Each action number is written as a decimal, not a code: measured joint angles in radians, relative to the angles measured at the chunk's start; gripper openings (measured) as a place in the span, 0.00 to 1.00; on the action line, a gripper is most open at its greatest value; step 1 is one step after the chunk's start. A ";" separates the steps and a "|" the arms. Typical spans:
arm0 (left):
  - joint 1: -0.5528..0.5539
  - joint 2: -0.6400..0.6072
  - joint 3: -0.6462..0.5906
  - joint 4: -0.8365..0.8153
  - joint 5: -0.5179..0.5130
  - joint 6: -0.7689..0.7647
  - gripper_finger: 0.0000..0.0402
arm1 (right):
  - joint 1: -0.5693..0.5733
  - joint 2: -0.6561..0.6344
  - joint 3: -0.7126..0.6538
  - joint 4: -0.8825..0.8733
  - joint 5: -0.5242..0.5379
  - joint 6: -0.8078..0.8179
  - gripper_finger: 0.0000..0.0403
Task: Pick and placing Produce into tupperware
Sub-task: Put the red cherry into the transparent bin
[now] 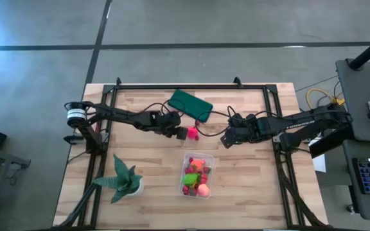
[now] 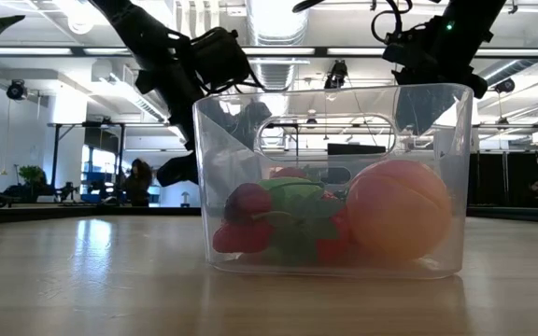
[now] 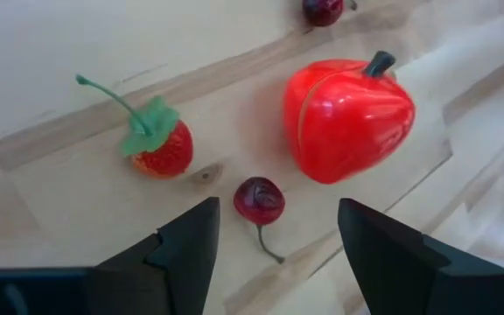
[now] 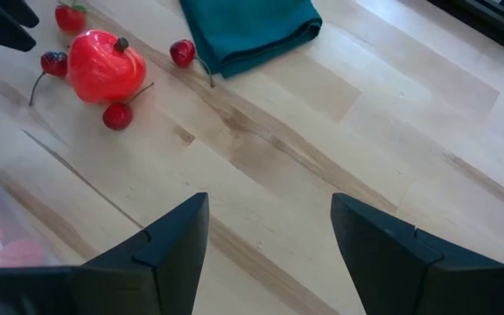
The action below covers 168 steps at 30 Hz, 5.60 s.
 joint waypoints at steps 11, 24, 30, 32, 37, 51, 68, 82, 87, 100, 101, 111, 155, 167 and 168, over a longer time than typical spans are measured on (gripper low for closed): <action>-0.002 0.108 0.019 0.048 0.008 -0.002 0.55 | 0.000 0.000 0.000 0.001 0.002 0.000 0.58; -0.004 0.114 0.034 0.025 0.006 0.037 0.47 | 0.000 0.000 0.000 0.001 0.009 0.000 0.58; -0.005 0.114 0.035 0.017 0.001 0.060 0.36 | 0.000 0.000 0.000 0.001 0.018 0.000 0.58; -0.005 0.114 0.035 0.022 0.001 0.060 0.34 | 0.000 0.000 0.000 0.002 0.018 0.000 0.58; -0.005 0.114 0.035 0.022 0.001 0.060 0.33 | 0.000 0.000 0.000 0.004 0.018 0.000 0.58; -0.013 0.134 0.040 0.017 0.024 0.083 0.33 | 0.000 0.000 0.000 0.008 0.023 0.008 0.58; -0.016 0.106 0.045 0.006 0.050 0.112 0.13 | 0.000 0.000 0.000 0.009 0.024 0.027 0.58; -0.082 -0.137 0.098 0.124 0.076 0.290 0.13 | 0.000 0.000 0.000 0.018 0.024 0.046 0.58; -0.170 -0.148 0.098 0.194 0.195 0.289 0.13 | 0.000 0.001 0.000 0.031 0.024 0.045 0.58; -0.296 -0.004 0.103 0.200 0.176 0.151 0.27 | 0.001 0.000 -0.001 0.037 -0.018 0.102 0.58; -0.299 -0.002 0.103 0.202 0.161 0.136 0.29 | 0.001 0.000 -0.001 0.038 -0.028 0.106 0.58; -0.297 -0.032 0.104 0.198 0.106 0.116 0.43 | 0.001 0.000 -0.001 0.037 -0.088 0.113 0.58; -0.172 -0.372 0.061 -0.047 -0.081 0.493 0.43 | -0.420 0.561 0.354 0.259 -0.462 -0.280 0.58; -0.172 -0.372 0.060 -0.047 -0.090 0.496 0.43 | -0.411 0.780 0.623 0.016 -0.472 -0.648 0.56; -0.172 -0.372 0.060 -0.047 -0.096 0.497 0.43 | -0.409 0.790 0.636 -0.007 -0.473 -0.685 0.56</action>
